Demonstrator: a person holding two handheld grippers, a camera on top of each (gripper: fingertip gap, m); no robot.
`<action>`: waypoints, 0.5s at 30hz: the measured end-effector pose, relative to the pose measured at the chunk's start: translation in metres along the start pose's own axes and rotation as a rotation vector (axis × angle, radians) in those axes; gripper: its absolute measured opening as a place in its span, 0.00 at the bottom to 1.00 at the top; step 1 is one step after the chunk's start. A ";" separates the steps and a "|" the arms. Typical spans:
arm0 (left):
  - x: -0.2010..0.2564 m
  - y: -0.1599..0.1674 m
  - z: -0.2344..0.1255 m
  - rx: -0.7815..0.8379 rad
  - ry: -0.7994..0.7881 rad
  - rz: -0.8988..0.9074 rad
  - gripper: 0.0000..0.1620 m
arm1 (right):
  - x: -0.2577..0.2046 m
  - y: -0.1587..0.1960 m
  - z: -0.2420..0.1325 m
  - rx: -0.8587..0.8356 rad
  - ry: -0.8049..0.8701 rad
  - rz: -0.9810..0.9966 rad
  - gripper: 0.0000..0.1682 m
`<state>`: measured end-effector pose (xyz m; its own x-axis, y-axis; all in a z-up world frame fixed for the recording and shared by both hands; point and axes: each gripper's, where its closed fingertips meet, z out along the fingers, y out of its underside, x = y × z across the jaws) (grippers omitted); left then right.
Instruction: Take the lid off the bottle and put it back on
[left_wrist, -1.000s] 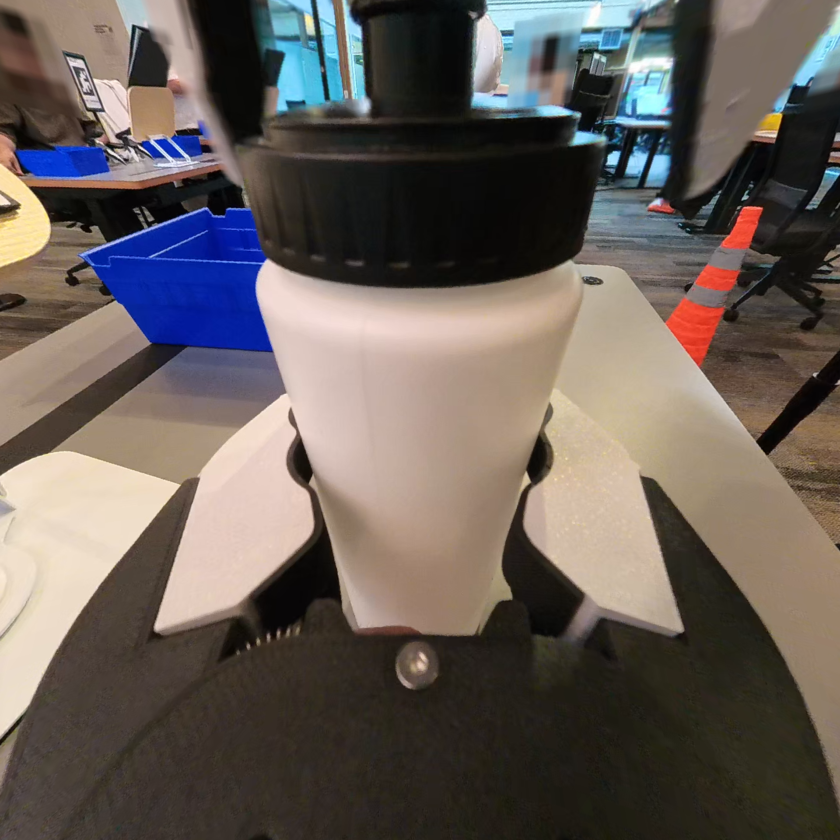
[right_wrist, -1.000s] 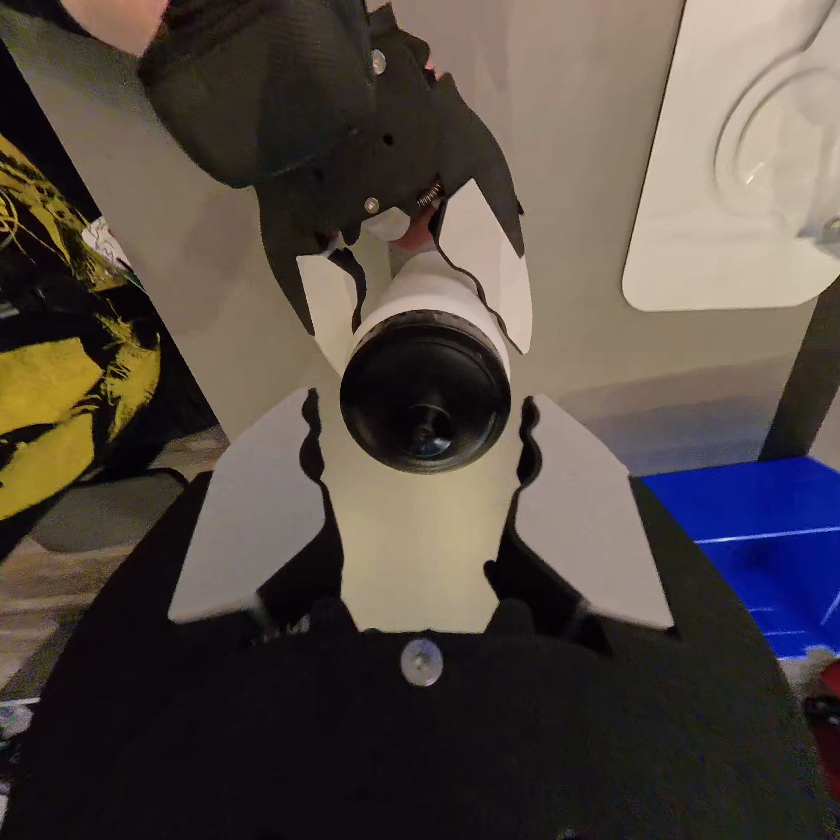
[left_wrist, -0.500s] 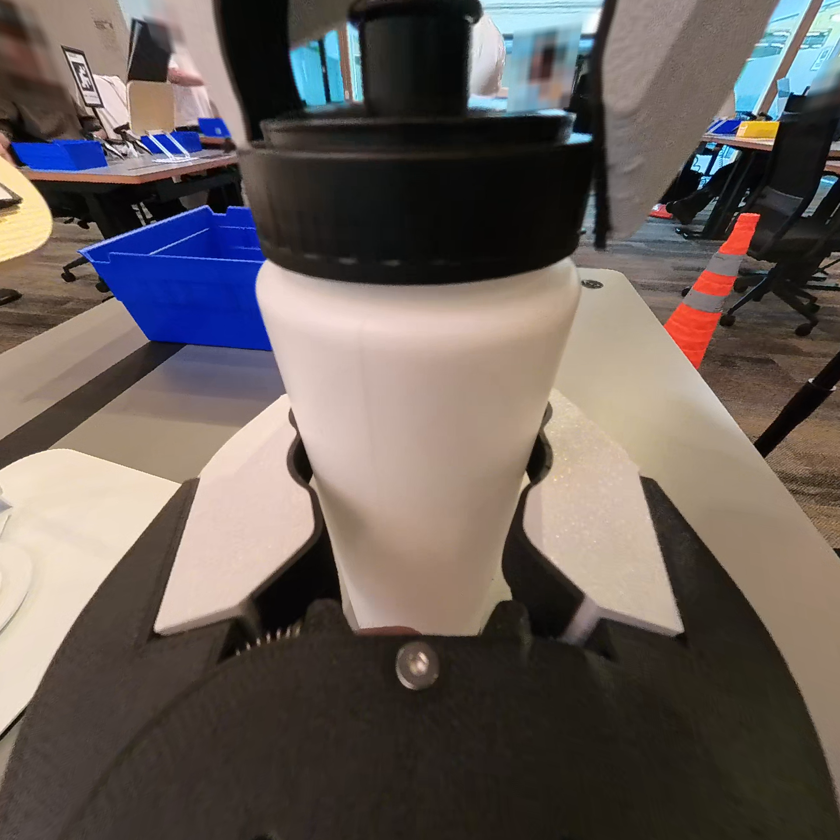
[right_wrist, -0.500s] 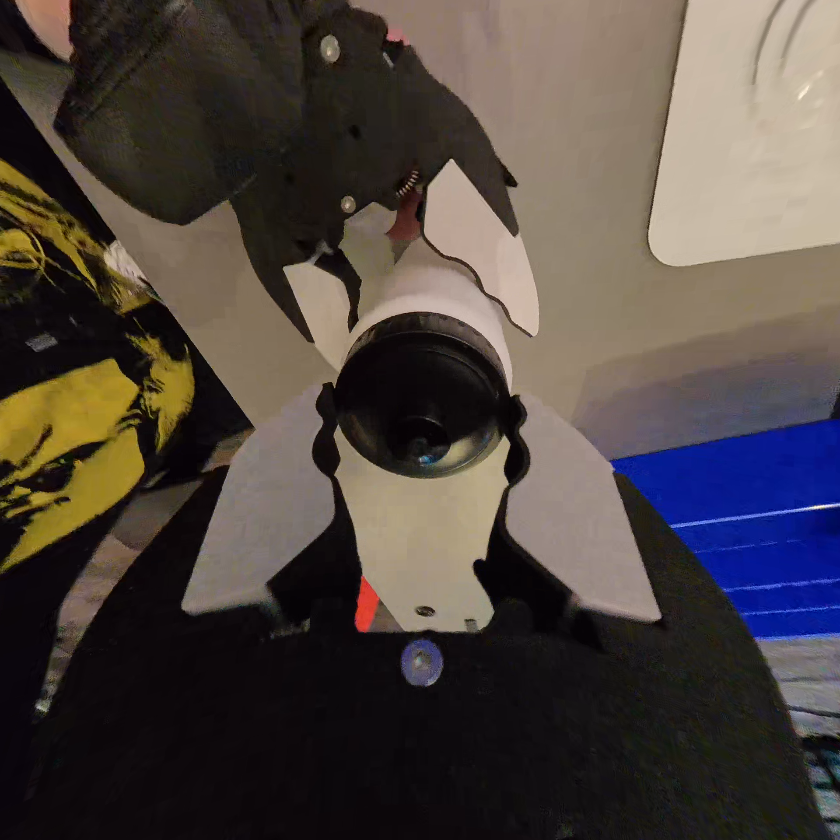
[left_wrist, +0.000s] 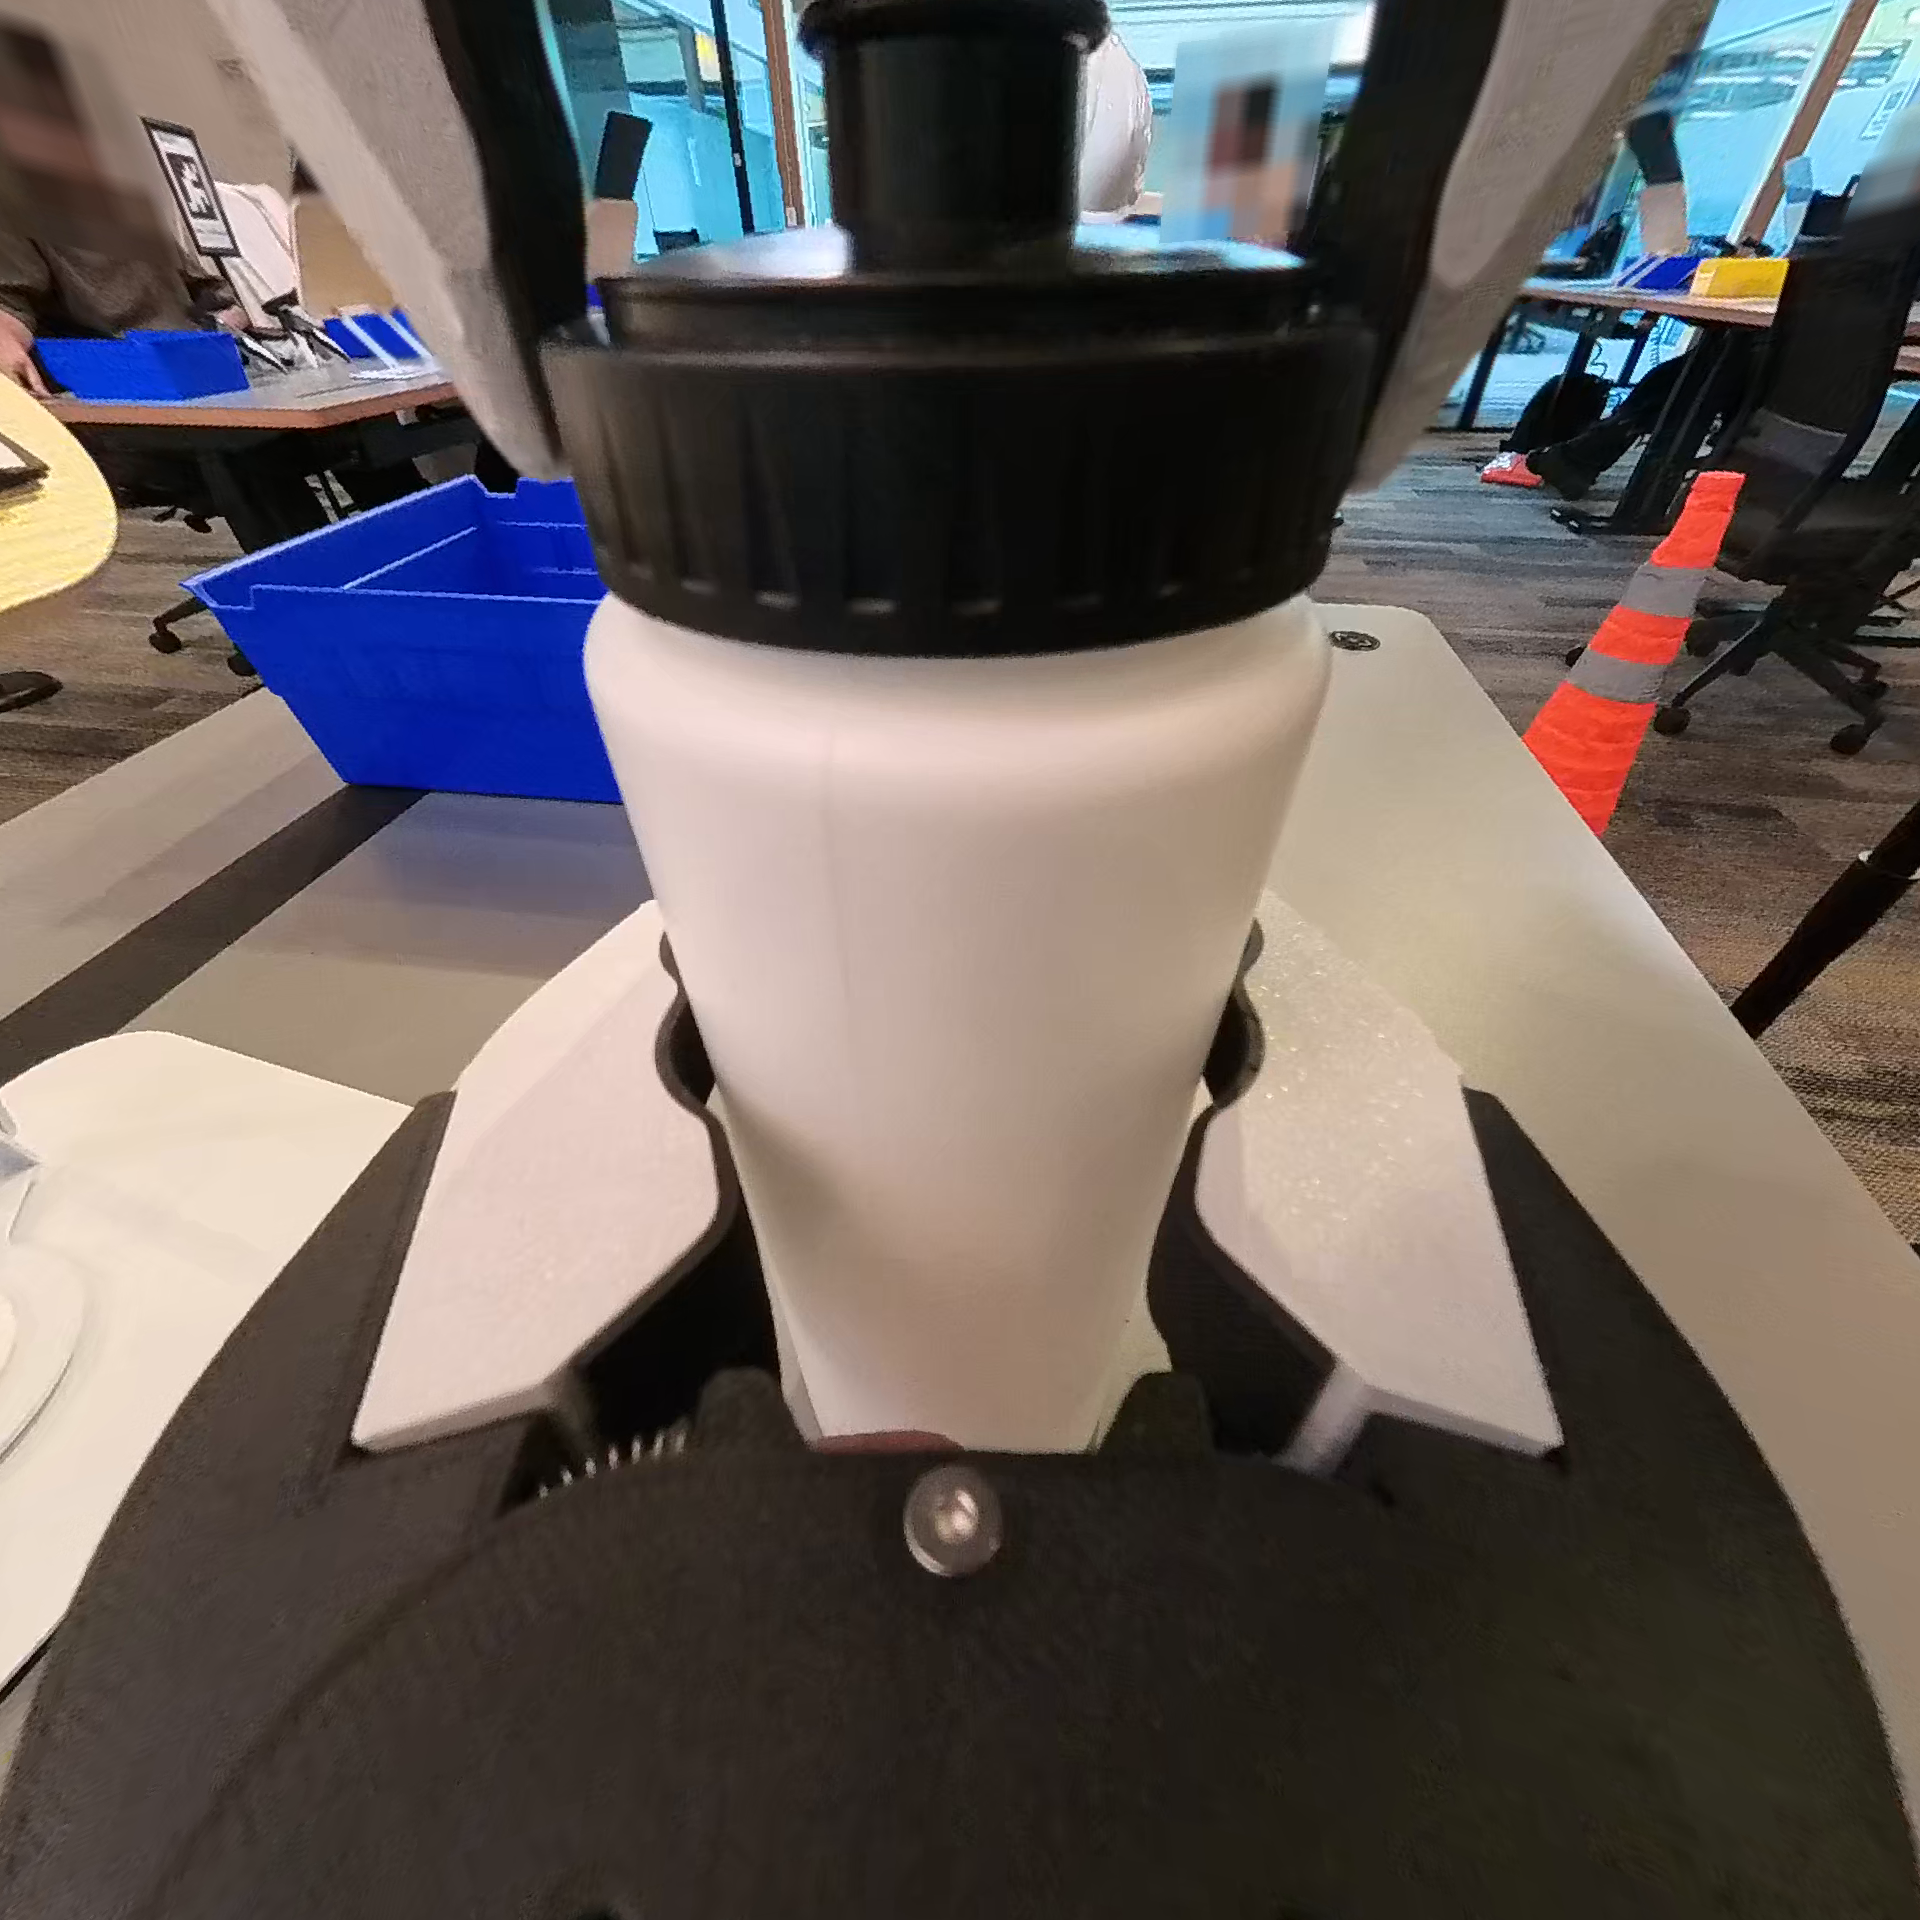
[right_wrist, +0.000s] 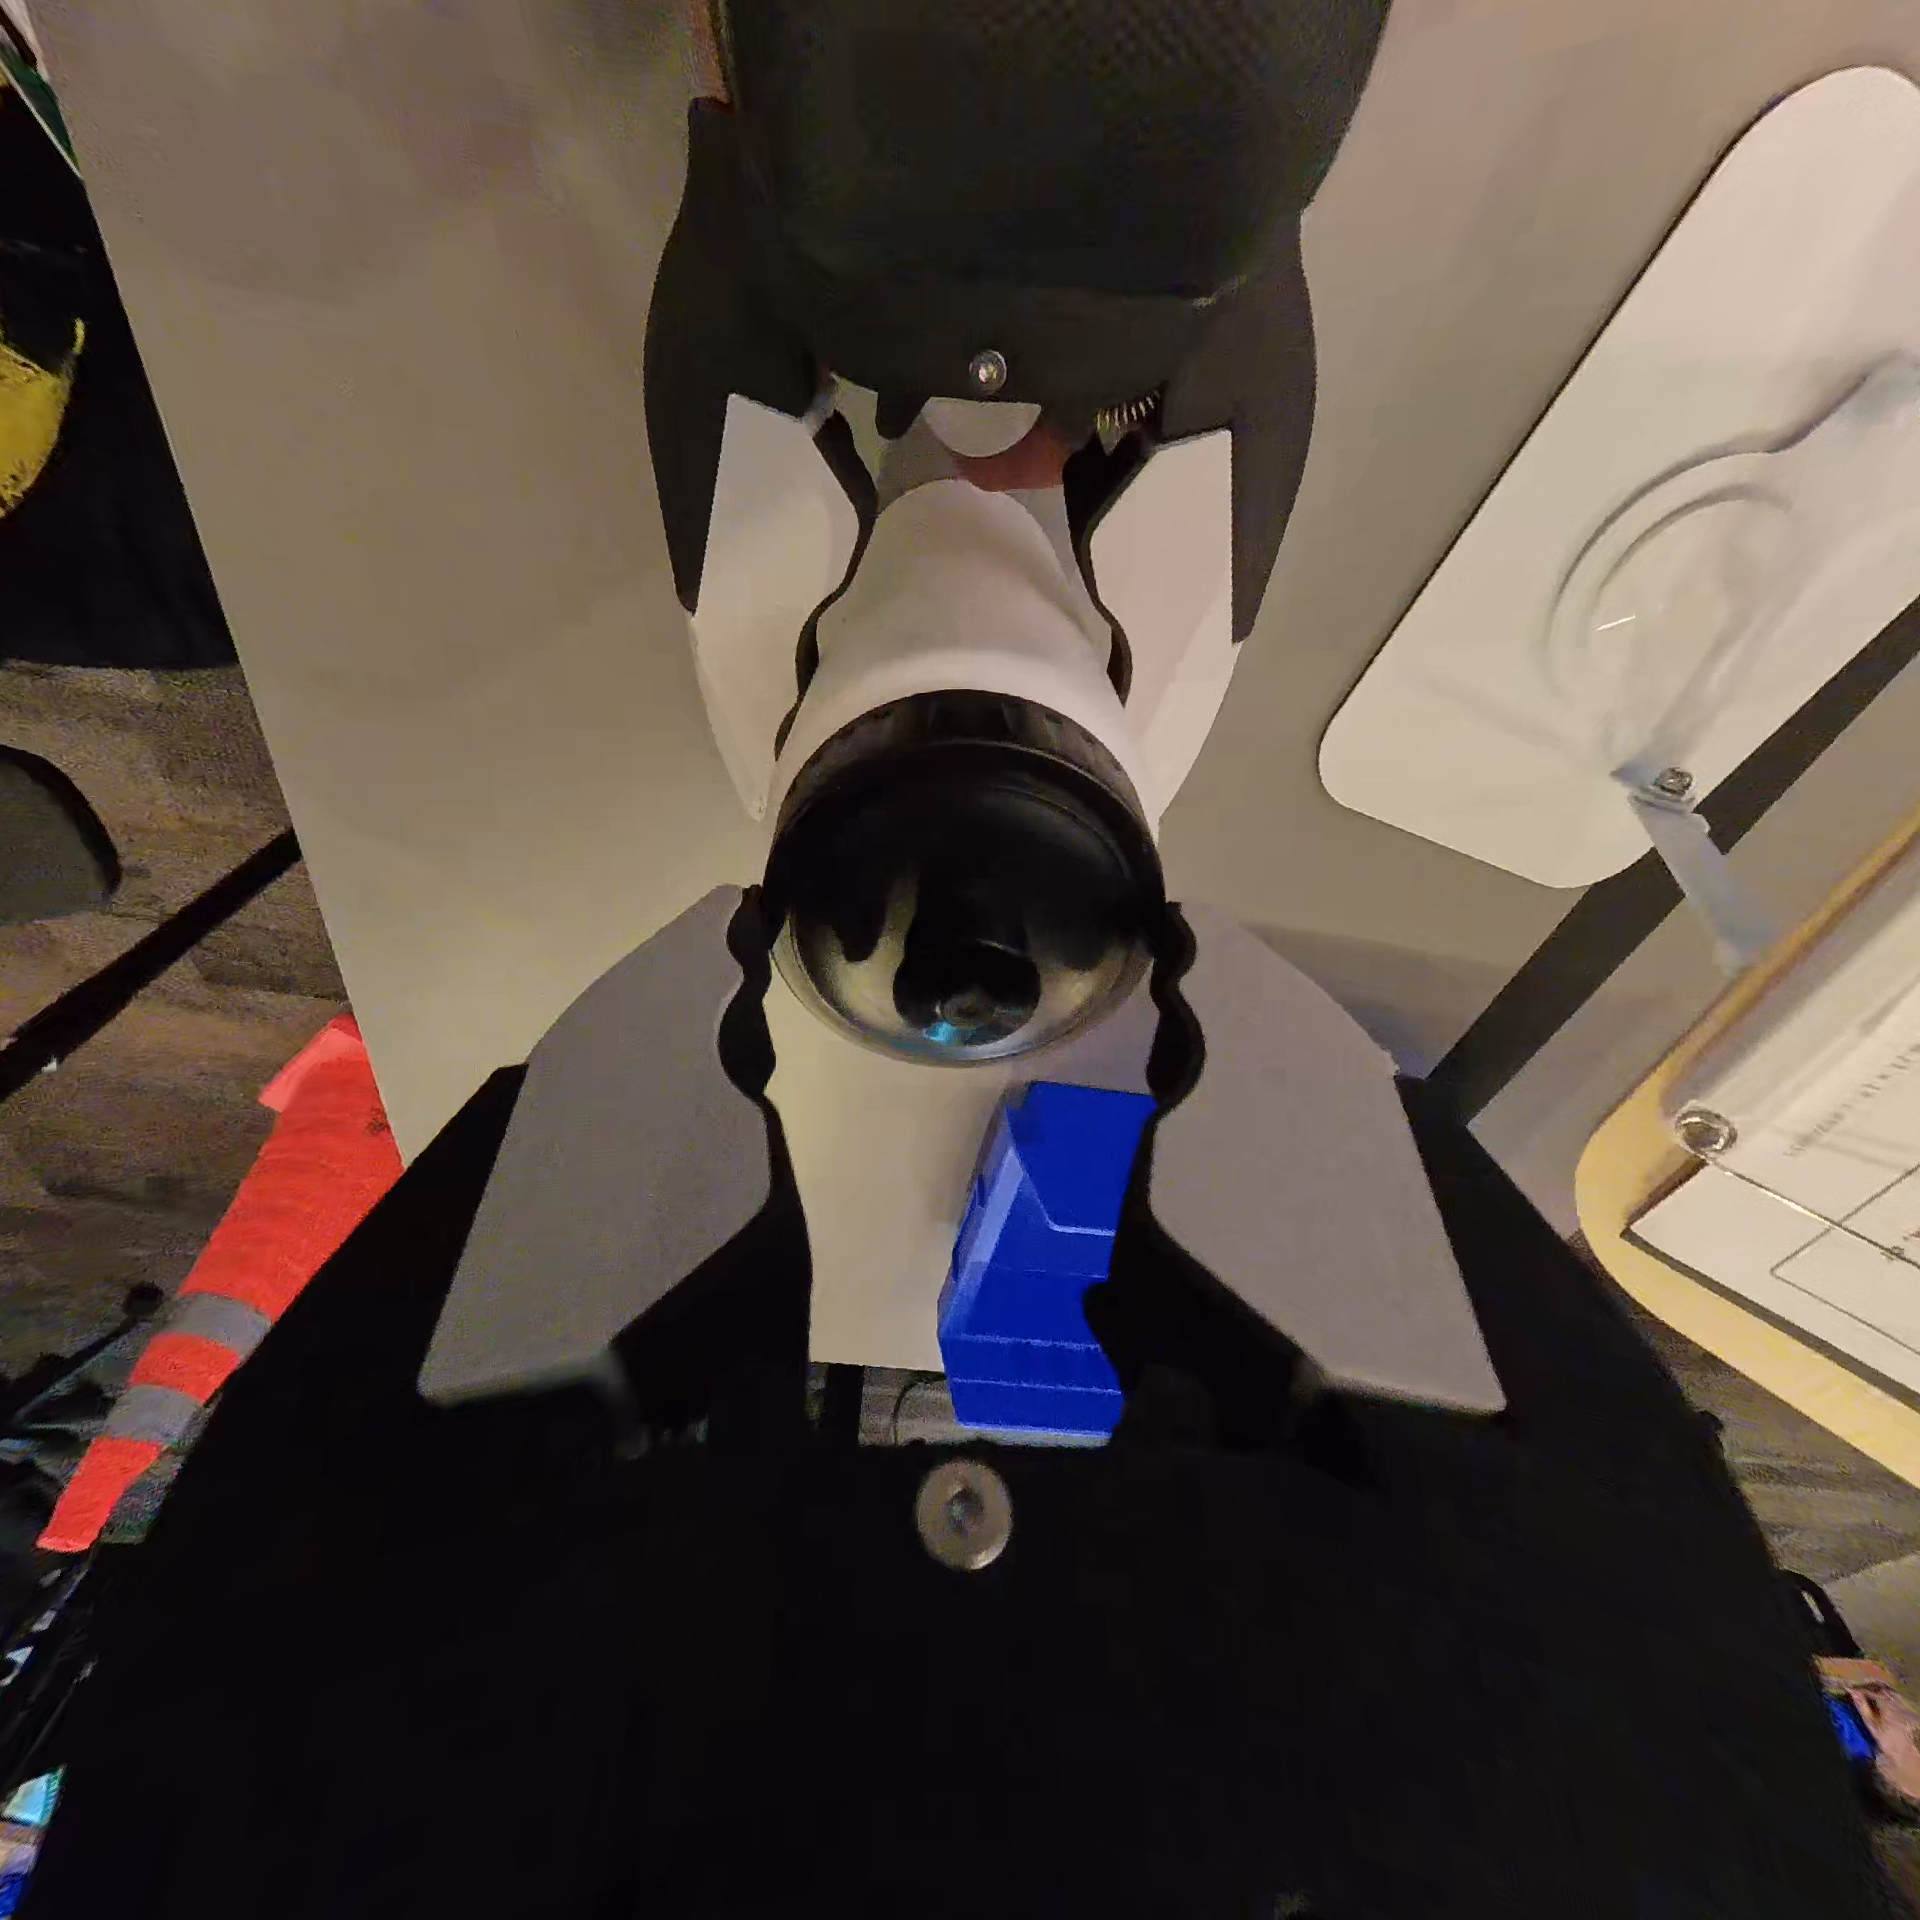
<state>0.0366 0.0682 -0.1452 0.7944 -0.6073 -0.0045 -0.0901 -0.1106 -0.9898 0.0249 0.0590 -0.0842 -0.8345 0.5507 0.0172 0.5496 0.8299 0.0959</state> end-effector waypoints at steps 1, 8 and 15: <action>0.000 0.000 0.000 0.001 0.000 -0.001 0.58 | 0.000 0.000 0.000 -0.003 -0.003 -0.009 0.43; -0.001 0.000 0.001 0.005 0.001 -0.011 0.58 | -0.002 -0.002 0.001 0.046 -0.088 0.533 0.43; 0.001 0.000 0.000 -0.001 -0.002 0.004 0.58 | 0.002 -0.002 -0.002 0.068 -0.077 0.378 0.51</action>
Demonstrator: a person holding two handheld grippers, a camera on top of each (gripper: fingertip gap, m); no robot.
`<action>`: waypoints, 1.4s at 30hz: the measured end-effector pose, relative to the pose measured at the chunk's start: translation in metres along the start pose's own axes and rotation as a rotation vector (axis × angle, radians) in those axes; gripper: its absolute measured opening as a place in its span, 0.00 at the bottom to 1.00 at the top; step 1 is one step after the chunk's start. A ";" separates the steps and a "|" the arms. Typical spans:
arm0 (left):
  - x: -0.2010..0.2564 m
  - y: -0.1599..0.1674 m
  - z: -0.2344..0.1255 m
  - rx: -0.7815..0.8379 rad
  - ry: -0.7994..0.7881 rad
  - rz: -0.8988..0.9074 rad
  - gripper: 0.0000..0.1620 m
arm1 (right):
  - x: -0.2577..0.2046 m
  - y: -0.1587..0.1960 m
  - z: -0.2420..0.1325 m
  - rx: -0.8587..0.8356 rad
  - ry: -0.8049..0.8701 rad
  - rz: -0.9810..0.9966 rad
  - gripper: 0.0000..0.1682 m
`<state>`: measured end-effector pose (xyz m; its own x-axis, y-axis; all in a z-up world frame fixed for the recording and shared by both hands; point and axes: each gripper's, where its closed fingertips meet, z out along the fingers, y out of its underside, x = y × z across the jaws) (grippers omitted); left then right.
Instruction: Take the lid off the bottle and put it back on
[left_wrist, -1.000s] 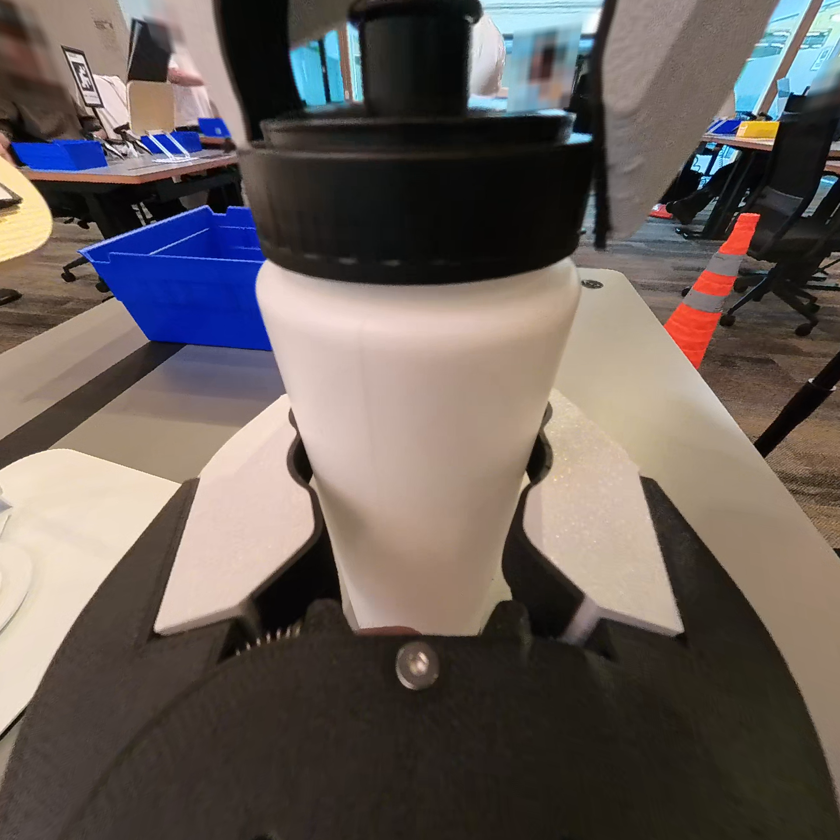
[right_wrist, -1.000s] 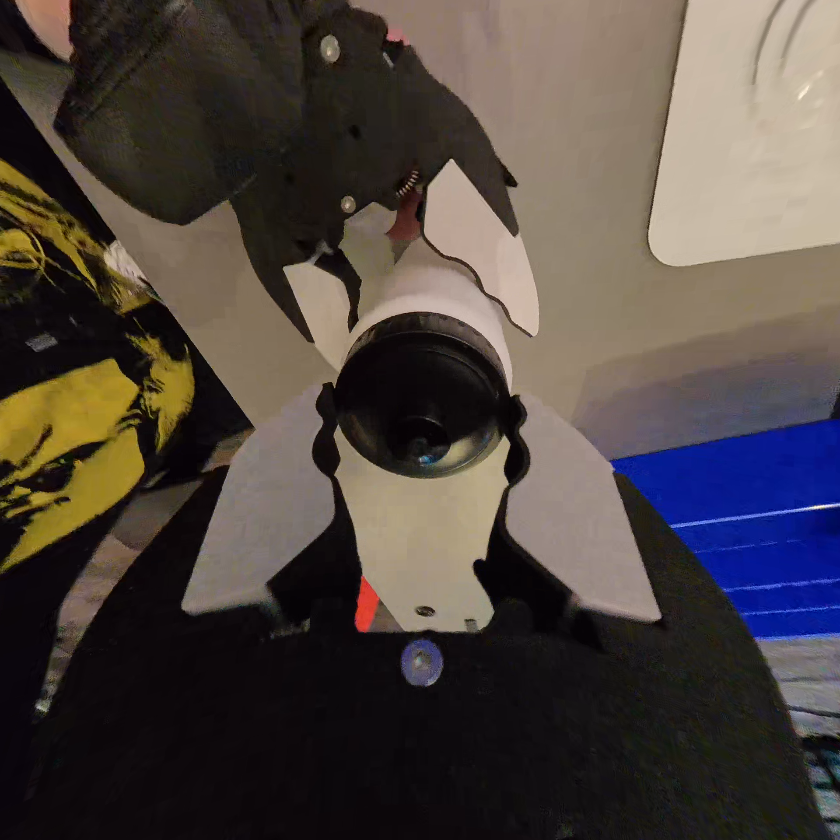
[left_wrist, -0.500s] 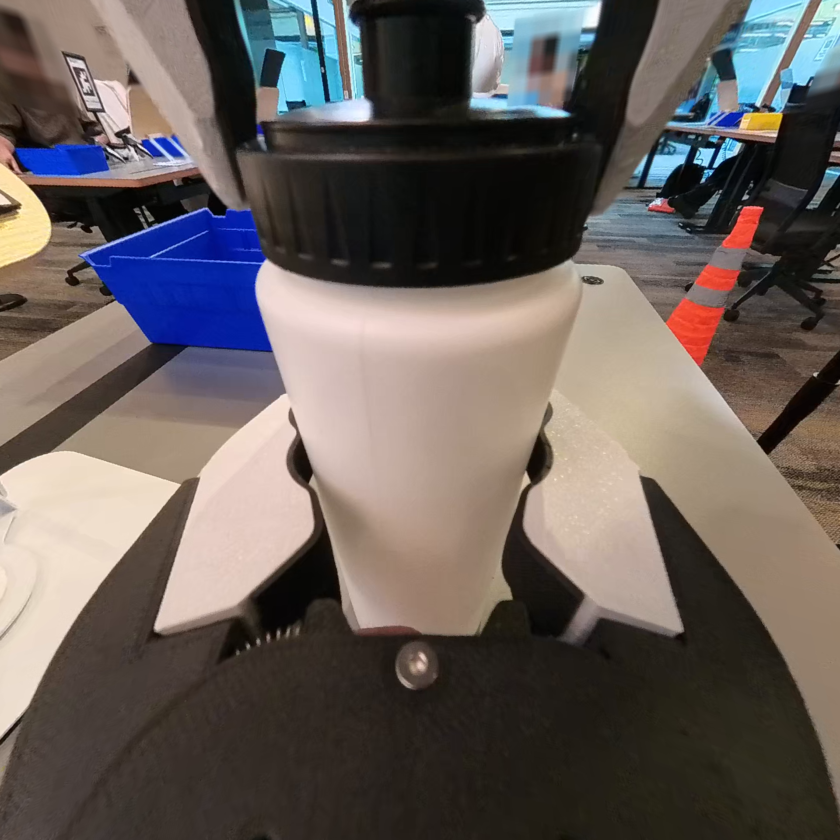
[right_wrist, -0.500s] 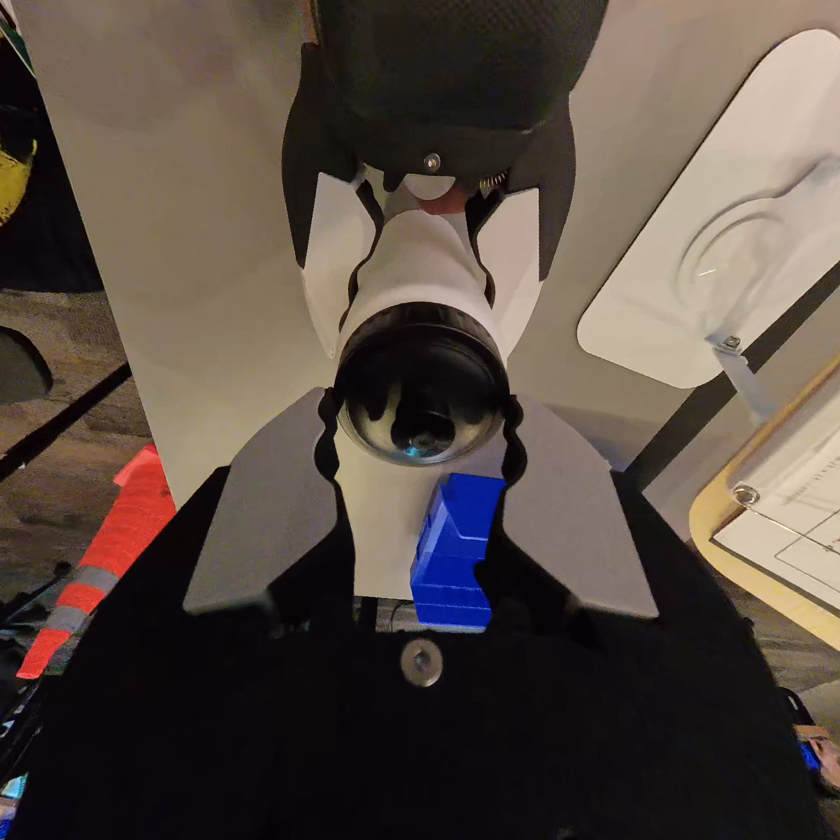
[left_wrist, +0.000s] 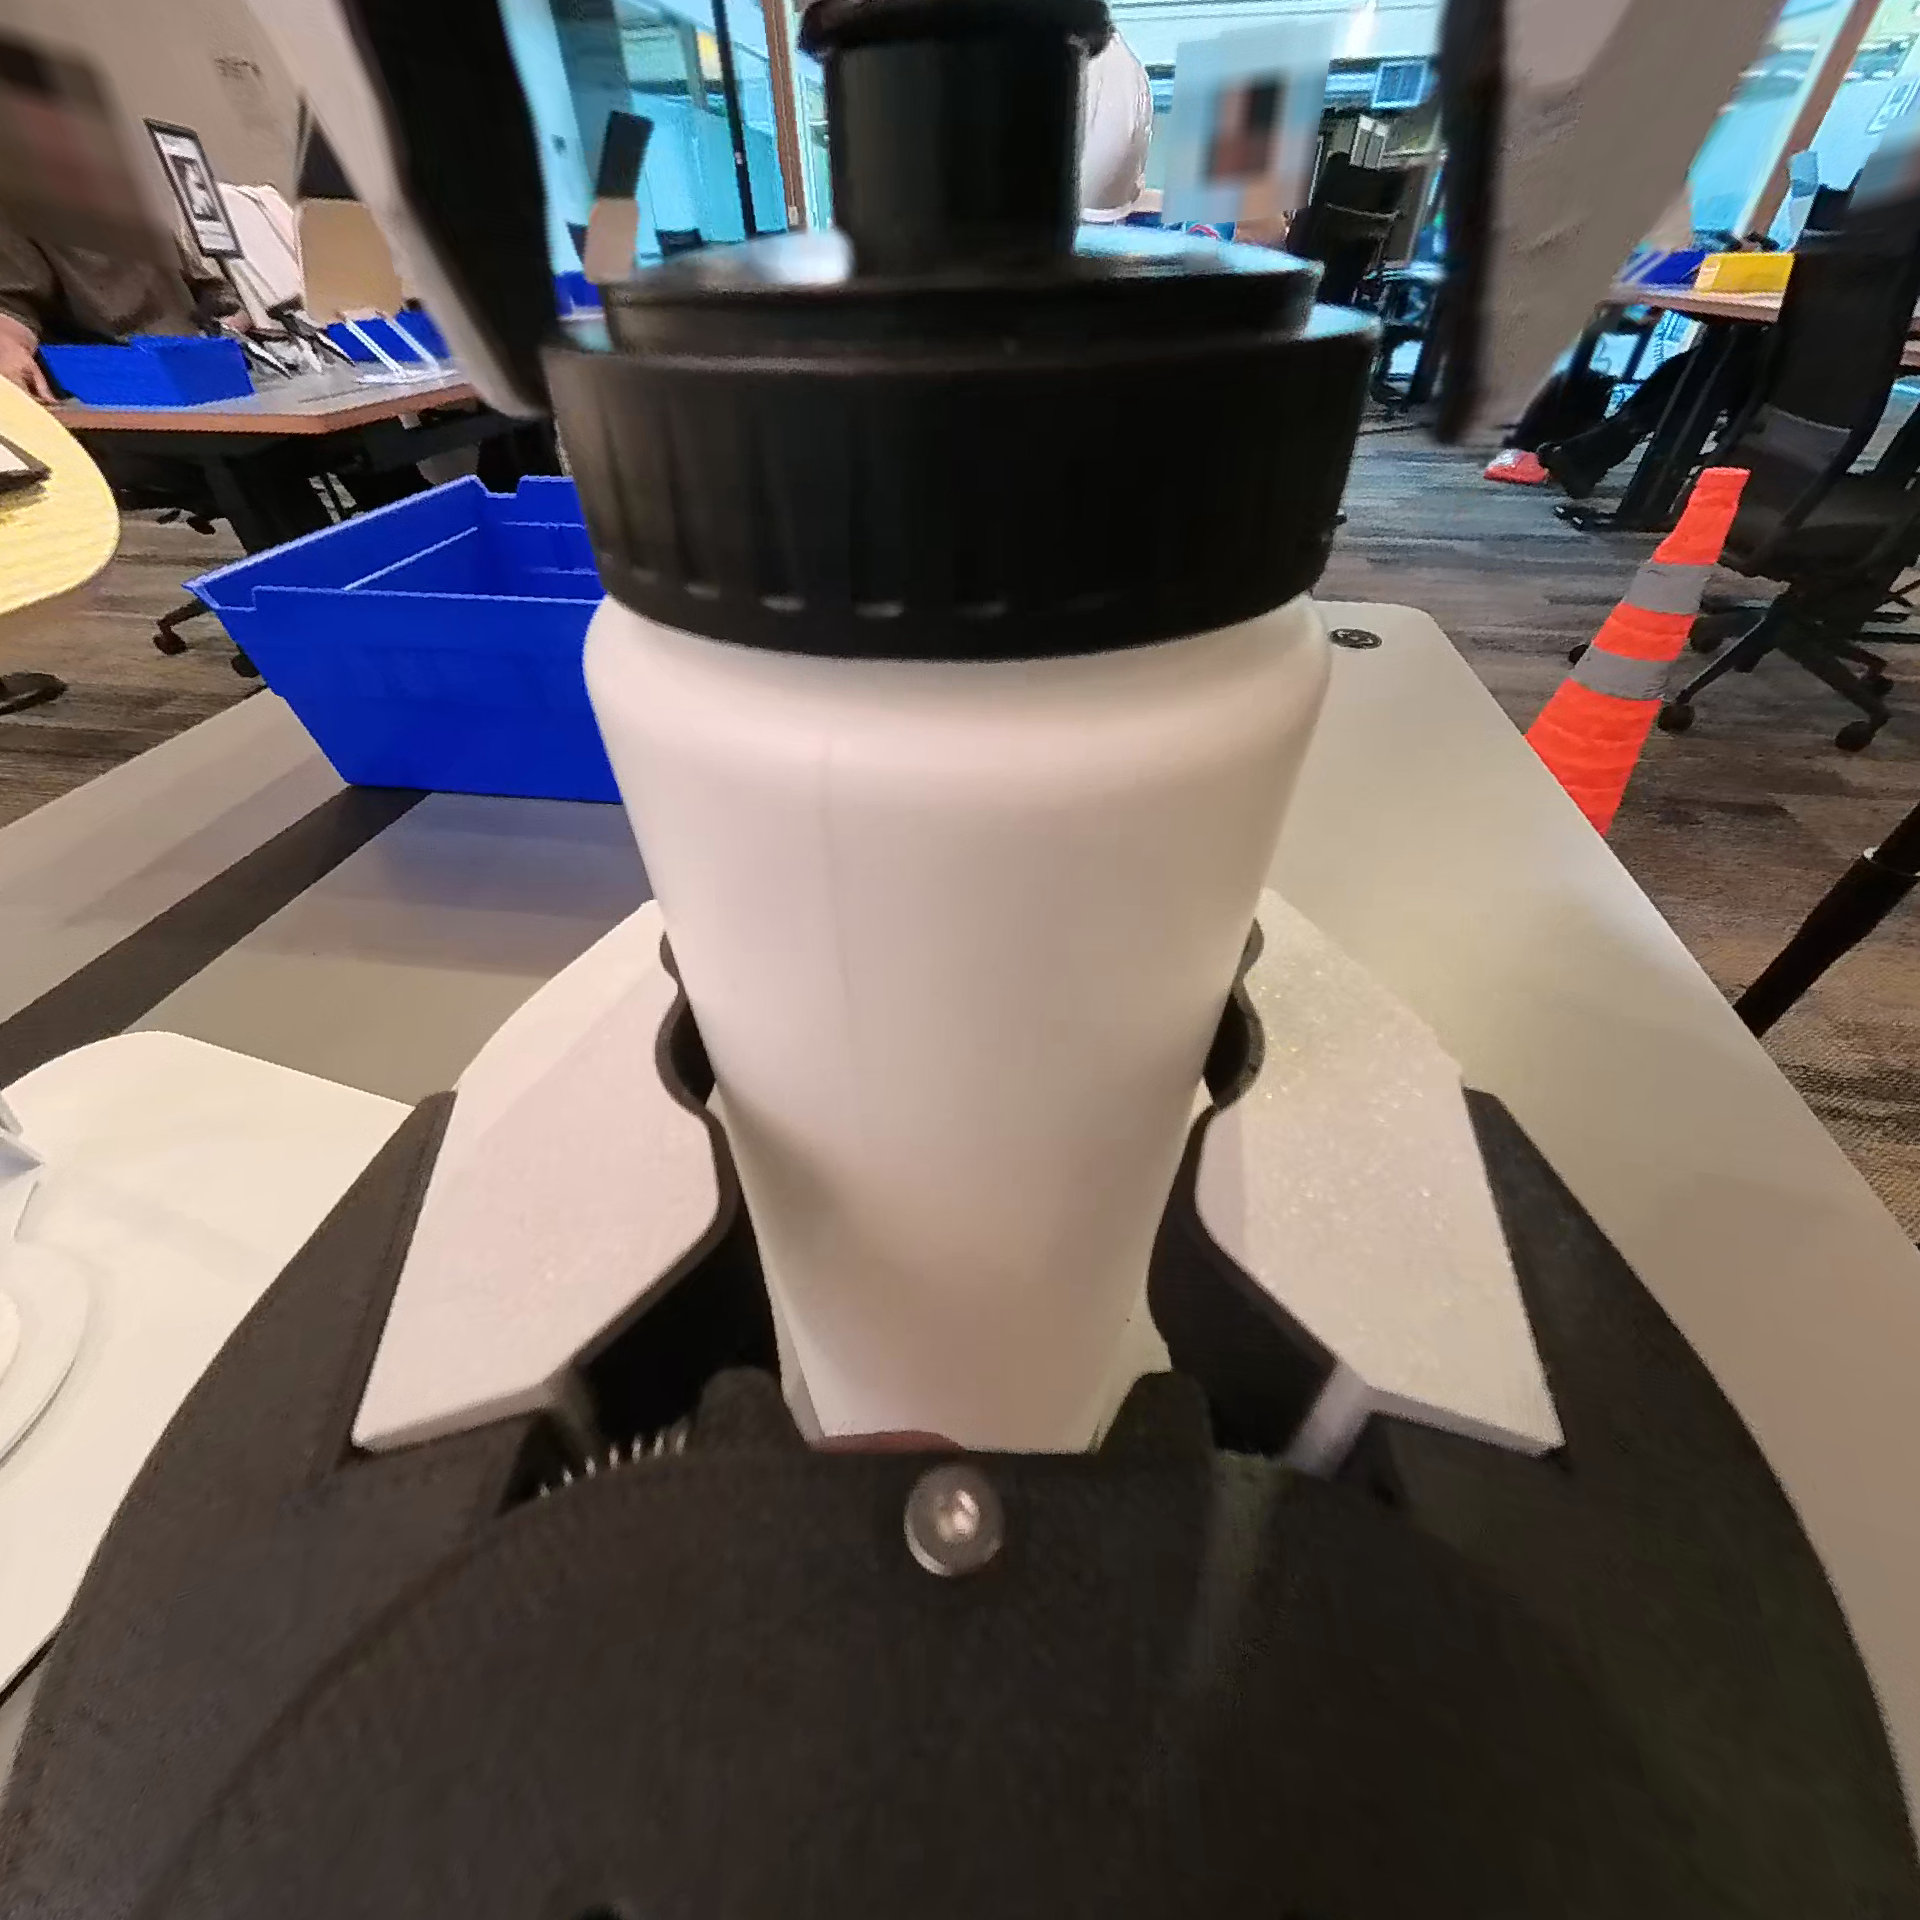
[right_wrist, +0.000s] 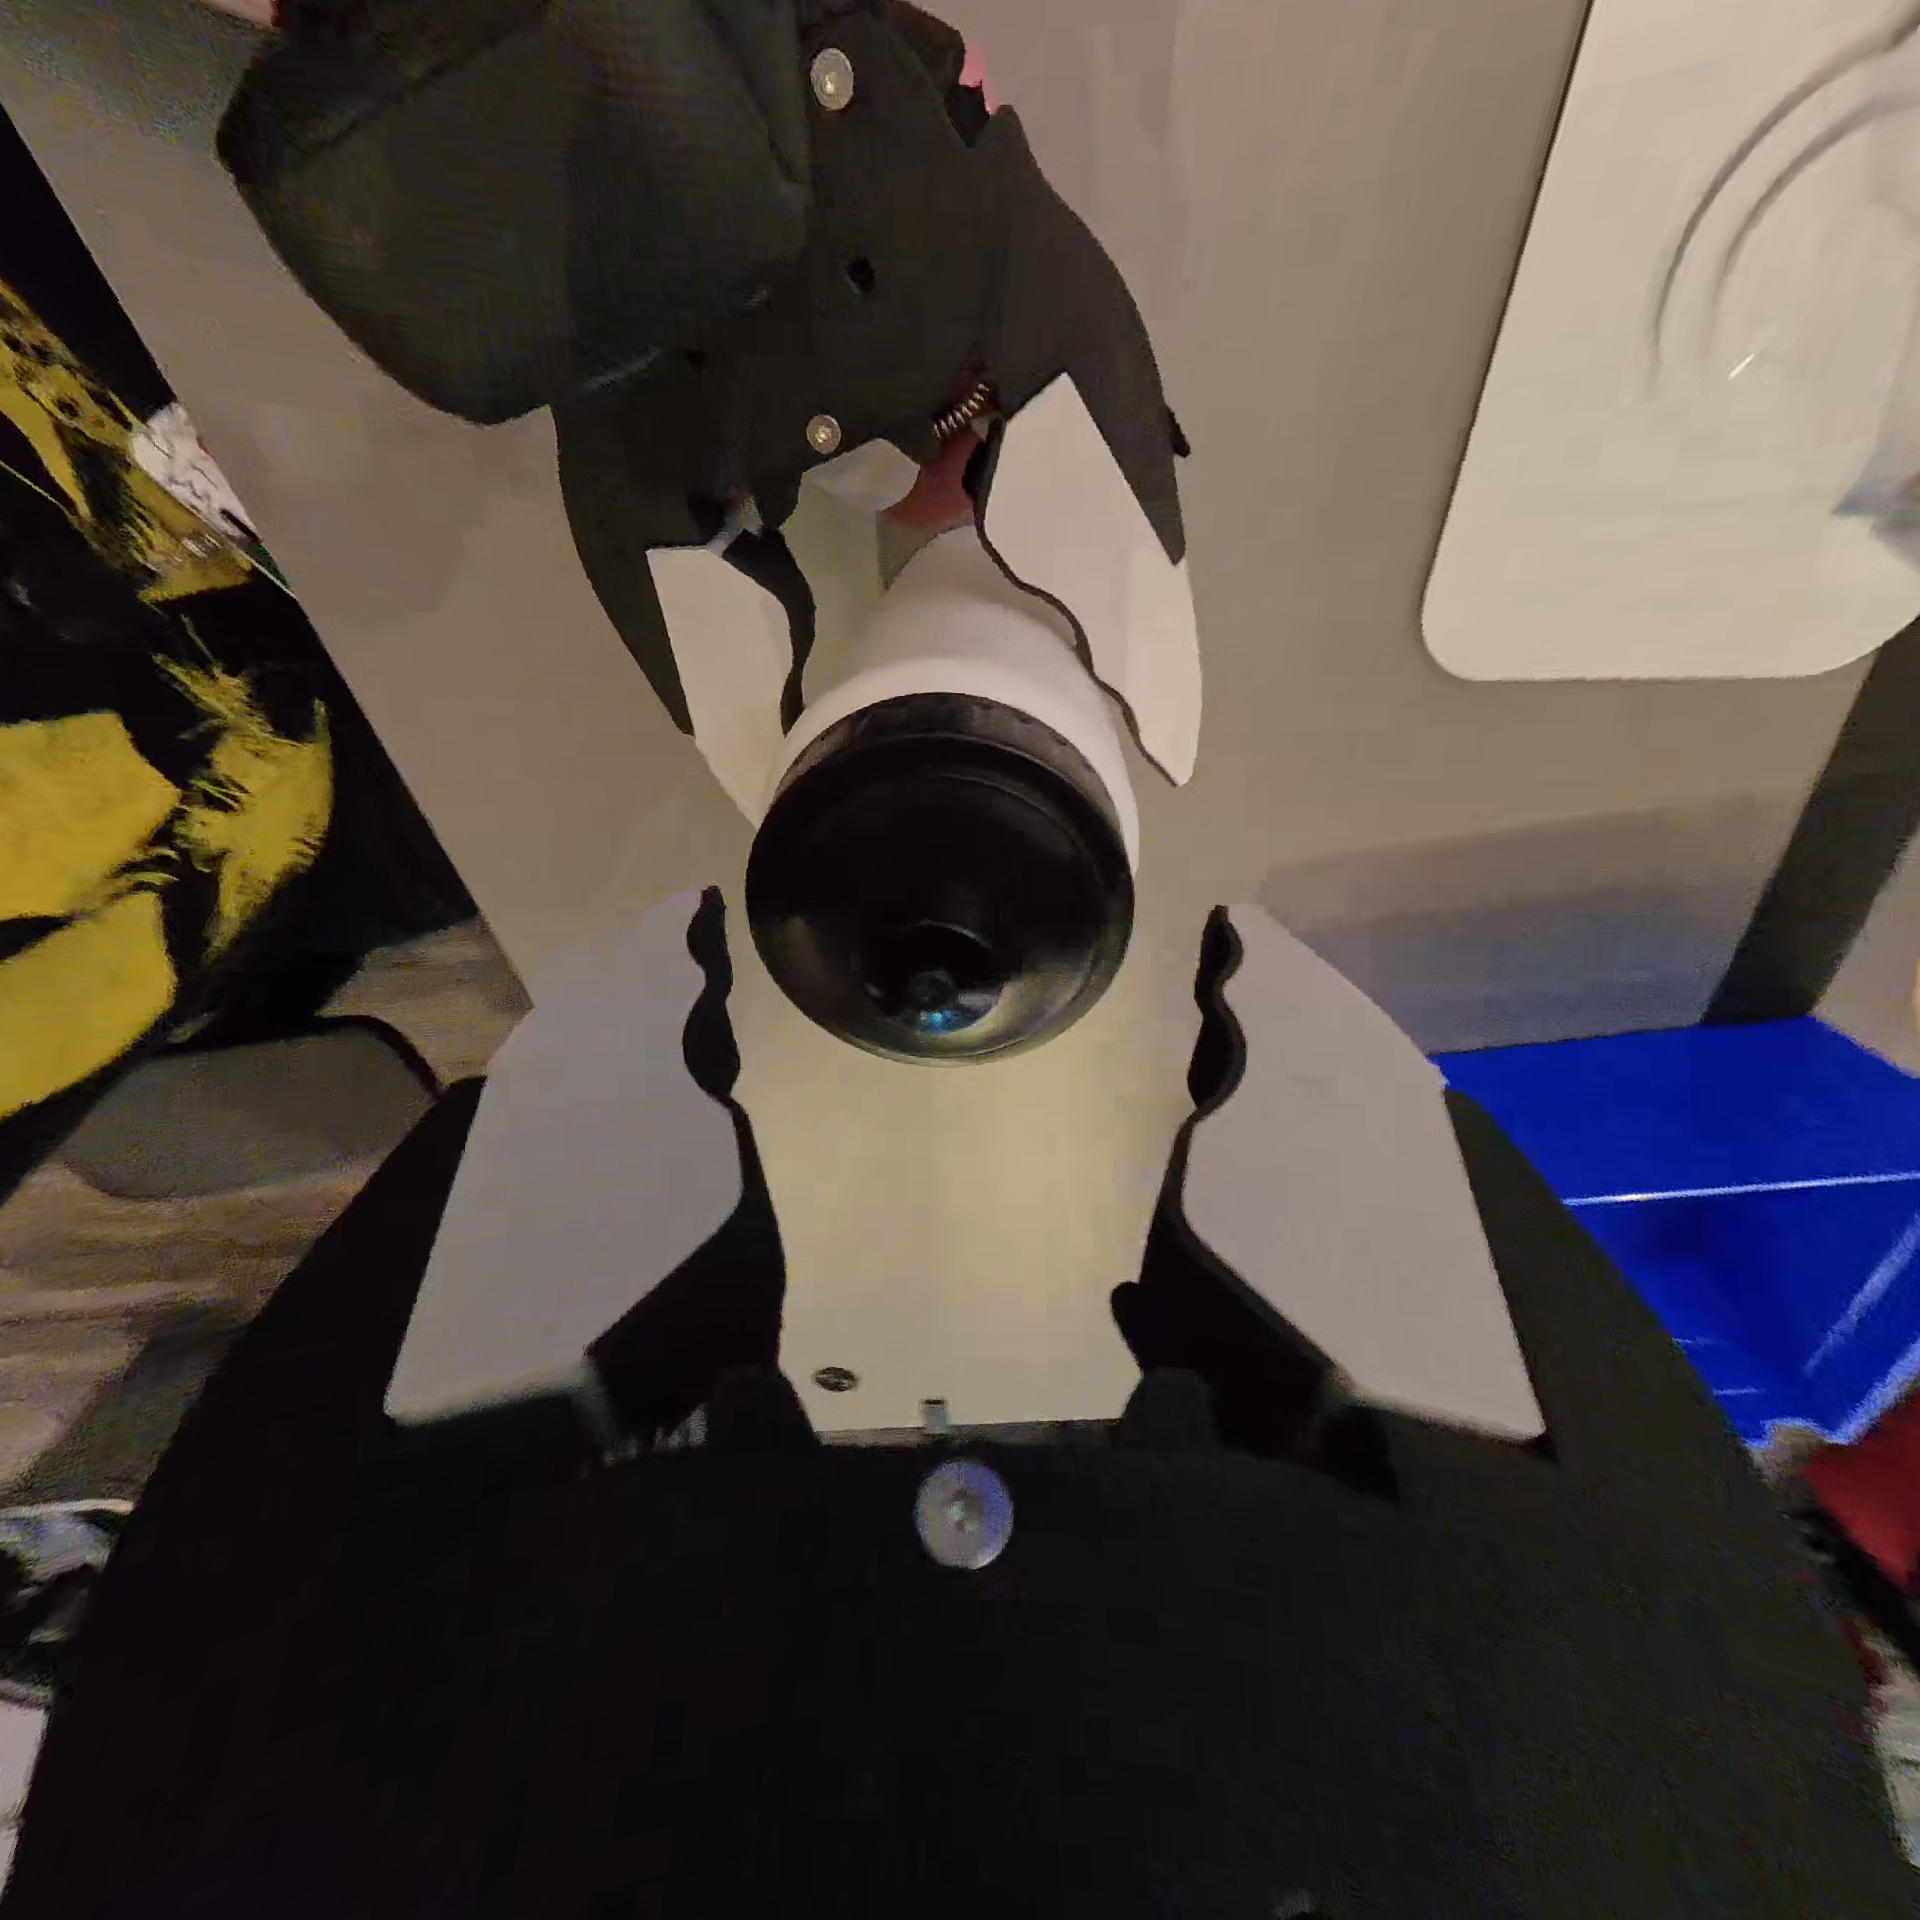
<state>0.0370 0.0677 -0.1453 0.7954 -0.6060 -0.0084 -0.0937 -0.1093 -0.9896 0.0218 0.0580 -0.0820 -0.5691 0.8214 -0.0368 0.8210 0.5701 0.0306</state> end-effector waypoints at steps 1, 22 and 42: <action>0.000 0.000 0.000 0.000 -0.001 0.000 0.58 | 0.001 0.002 0.000 -0.024 0.038 -0.087 0.51; 0.000 0.000 0.000 0.007 0.003 -0.005 0.58 | -0.002 -0.001 0.001 -0.052 0.097 -0.236 0.52; 0.006 -0.001 0.005 0.006 0.022 -0.001 0.58 | -0.003 -0.010 -0.007 -0.034 0.084 -0.053 0.53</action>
<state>0.0444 0.0683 -0.1451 0.7823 -0.6229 -0.0045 -0.0895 -0.1053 -0.9904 0.0151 0.0506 -0.0753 -0.6150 0.7872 0.0444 0.7881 0.6120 0.0652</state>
